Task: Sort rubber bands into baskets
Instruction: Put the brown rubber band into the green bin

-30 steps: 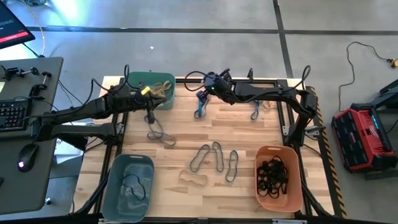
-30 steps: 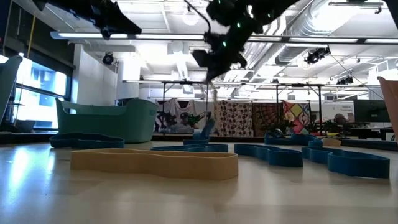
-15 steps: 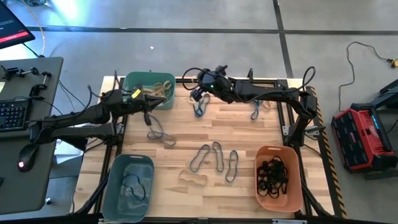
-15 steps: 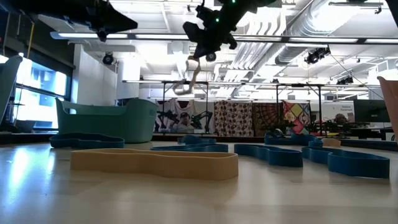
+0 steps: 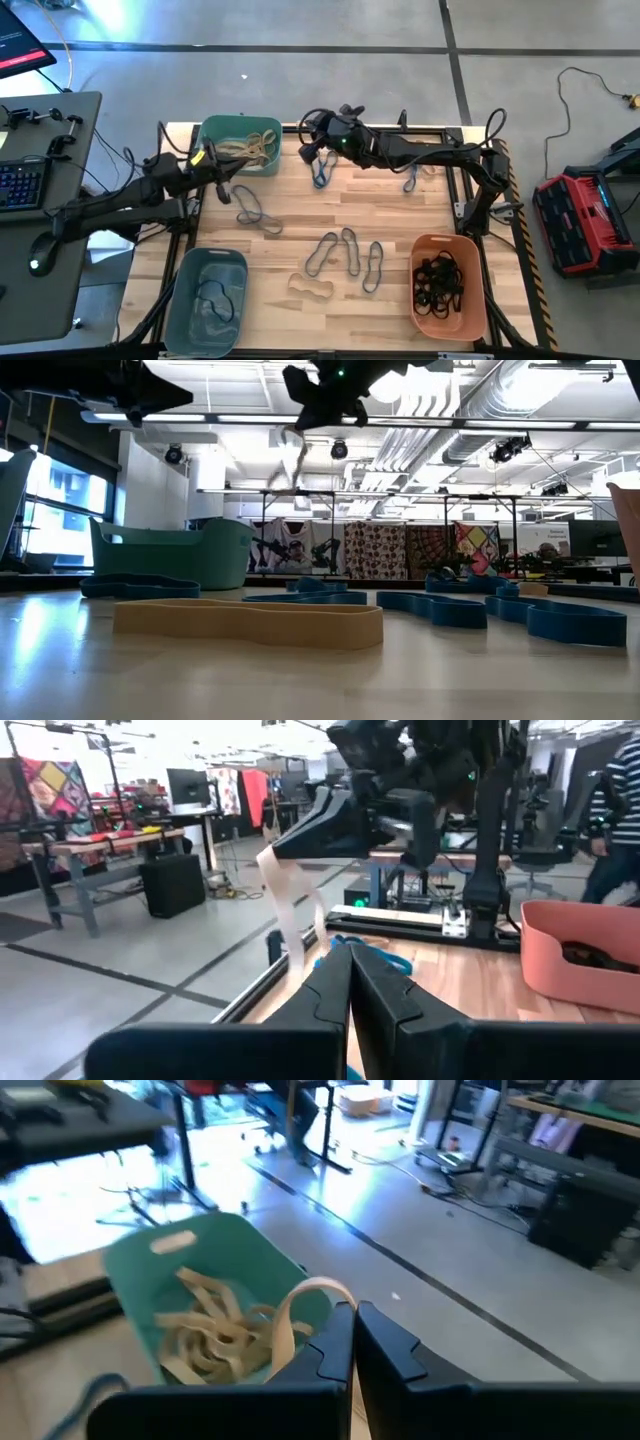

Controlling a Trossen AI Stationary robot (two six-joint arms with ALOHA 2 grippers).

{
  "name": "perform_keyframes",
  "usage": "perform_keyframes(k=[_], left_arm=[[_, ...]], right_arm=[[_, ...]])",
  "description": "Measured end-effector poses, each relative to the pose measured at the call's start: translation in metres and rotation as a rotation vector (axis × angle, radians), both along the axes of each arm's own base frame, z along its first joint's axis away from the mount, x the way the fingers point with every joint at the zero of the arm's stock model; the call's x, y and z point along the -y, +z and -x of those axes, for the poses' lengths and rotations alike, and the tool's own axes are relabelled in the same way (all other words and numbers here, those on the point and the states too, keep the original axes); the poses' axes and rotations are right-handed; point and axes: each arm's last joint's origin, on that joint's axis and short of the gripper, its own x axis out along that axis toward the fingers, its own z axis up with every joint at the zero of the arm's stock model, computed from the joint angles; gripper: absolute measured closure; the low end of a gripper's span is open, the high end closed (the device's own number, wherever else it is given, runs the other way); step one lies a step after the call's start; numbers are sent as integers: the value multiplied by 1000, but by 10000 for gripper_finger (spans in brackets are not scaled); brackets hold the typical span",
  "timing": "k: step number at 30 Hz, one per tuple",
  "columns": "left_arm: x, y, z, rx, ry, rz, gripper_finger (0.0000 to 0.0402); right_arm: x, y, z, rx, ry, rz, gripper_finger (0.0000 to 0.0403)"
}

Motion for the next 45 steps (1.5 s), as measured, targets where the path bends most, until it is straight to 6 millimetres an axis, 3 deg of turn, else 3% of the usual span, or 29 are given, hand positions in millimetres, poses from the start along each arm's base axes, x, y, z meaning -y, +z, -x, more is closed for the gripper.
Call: perform_keyframes(k=[13, 22, 26, 30, 39, 45], left_arm=[[6, 4, 19, 44, 9, -24, 401], [7, 3, 25, 39, 28, -30, 401], [8, 3, 29, 52, 31, -34, 401], [10, 5, 34, 76, 34, -43, 401], [12, 5, 40, 84, 38, -61, 401], [12, 4, 40, 76, 38, -59, 401]], right_arm=[[-3, 5, -25, 110, 294, 59, 403], [8, 38, -60, 16, 308, 109, 403], [17, 43, -79, -5, 307, 118, 403], [27, 23, -100, -5, 323, 124, 403], [61, -39, -118, -27, 268, 36, 403], [73, -72, -131, 18, 249, 18, 403]])
